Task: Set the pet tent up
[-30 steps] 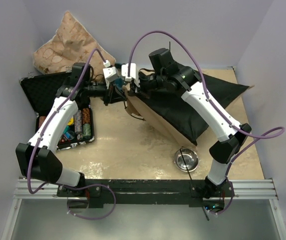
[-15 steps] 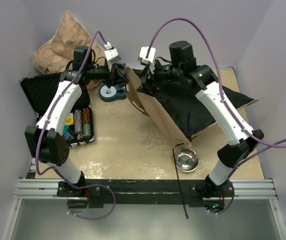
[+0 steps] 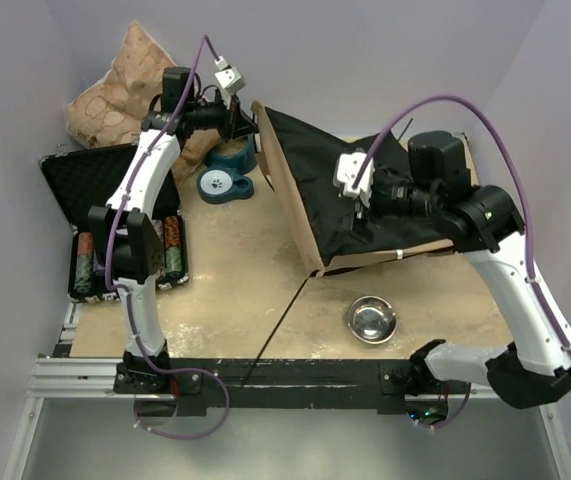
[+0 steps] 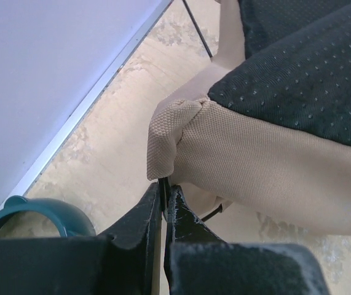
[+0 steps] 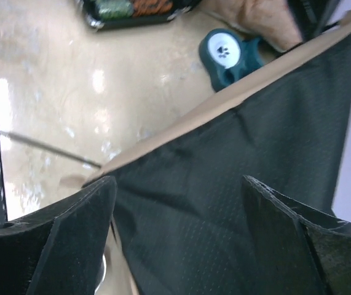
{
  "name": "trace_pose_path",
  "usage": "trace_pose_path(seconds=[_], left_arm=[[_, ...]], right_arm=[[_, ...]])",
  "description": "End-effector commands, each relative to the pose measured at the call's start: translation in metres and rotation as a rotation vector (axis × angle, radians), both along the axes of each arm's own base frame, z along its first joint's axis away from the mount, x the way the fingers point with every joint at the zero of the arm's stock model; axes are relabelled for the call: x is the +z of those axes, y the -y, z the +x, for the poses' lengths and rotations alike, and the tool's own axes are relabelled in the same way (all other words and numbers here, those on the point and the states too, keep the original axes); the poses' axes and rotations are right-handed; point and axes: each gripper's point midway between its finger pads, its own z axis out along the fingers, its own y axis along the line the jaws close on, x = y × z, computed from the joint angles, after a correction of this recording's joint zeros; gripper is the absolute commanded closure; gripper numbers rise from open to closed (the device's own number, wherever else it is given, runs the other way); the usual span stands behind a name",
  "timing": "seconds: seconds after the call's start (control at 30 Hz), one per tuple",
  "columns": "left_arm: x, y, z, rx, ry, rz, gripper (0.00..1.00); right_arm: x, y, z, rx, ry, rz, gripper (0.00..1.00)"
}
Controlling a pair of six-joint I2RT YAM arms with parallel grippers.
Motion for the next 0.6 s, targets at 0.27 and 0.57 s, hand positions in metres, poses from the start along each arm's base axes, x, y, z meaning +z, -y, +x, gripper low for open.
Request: trace_pose_path(seconds=[0.27, 0.57], left_arm=[[0.014, 0.002, 0.013, 0.012, 0.037, -0.033, 1.00], [0.007, 0.002, 0.015, 0.010, 0.037, -0.024, 1.00]], right_arm=[[-0.092, -0.034, -0.038, 0.204, 0.030, -0.197, 0.02], [-0.126, -0.026, -0.019, 0.232, 0.146, -0.377, 0.11]])
